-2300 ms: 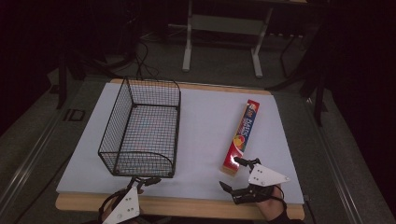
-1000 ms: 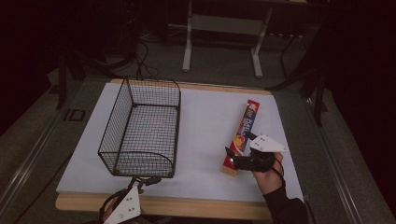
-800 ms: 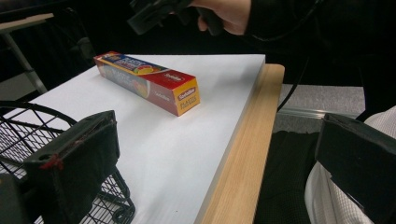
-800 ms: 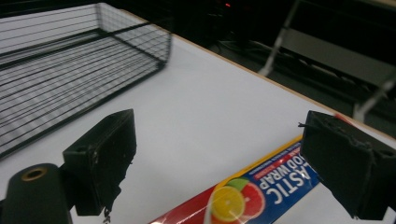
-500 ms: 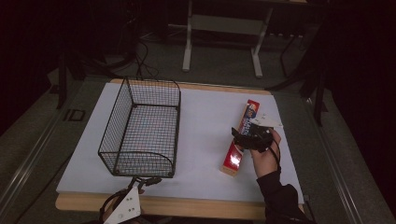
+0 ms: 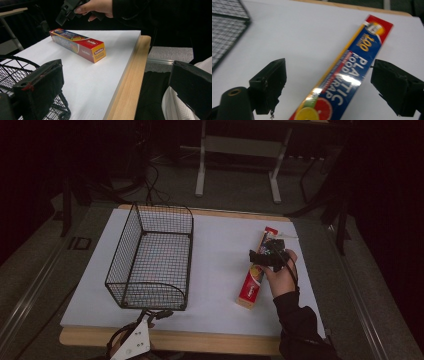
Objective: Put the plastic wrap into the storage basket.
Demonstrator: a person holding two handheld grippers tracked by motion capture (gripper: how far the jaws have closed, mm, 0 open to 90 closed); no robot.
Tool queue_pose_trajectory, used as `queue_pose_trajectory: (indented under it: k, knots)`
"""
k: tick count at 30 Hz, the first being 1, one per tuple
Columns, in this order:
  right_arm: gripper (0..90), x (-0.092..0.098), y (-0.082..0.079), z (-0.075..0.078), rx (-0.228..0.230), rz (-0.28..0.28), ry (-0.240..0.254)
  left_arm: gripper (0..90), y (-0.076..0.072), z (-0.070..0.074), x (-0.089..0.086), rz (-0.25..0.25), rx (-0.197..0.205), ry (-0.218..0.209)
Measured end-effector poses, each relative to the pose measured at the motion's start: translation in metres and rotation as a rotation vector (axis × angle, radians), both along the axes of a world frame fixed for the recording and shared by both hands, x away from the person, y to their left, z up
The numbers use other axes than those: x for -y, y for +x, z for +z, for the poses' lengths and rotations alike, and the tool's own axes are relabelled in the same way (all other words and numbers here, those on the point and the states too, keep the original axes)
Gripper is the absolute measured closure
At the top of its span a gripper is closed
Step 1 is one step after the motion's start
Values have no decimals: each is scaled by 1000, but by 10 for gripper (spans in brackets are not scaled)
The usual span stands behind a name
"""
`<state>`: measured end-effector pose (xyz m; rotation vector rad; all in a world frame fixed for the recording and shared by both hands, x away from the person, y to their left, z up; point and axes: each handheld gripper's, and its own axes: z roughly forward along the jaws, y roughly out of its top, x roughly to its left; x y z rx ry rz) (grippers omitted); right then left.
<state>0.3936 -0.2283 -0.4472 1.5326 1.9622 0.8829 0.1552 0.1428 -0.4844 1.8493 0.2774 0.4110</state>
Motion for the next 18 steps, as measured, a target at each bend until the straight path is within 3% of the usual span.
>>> queue_pose_trajectory:
  k: [4, 5, 10, 18]
  knots:
    - [155, 2, 5, -1, -24, -21, -7, 1, 0, -1, 0, -1, 1, 5]
    - [155, 5, 14, -3, -101, -53, -1, 2, 0, 0, 1, -2, 1, 5]
    - [155, 10, 31, -7, -205, -93, 21, 2, 0, -1, 1, 1, 2, 7]
    - [155, 12, 51, -8, -288, -173, 44, 2, 1, -1, 1, 10, 0, 13]
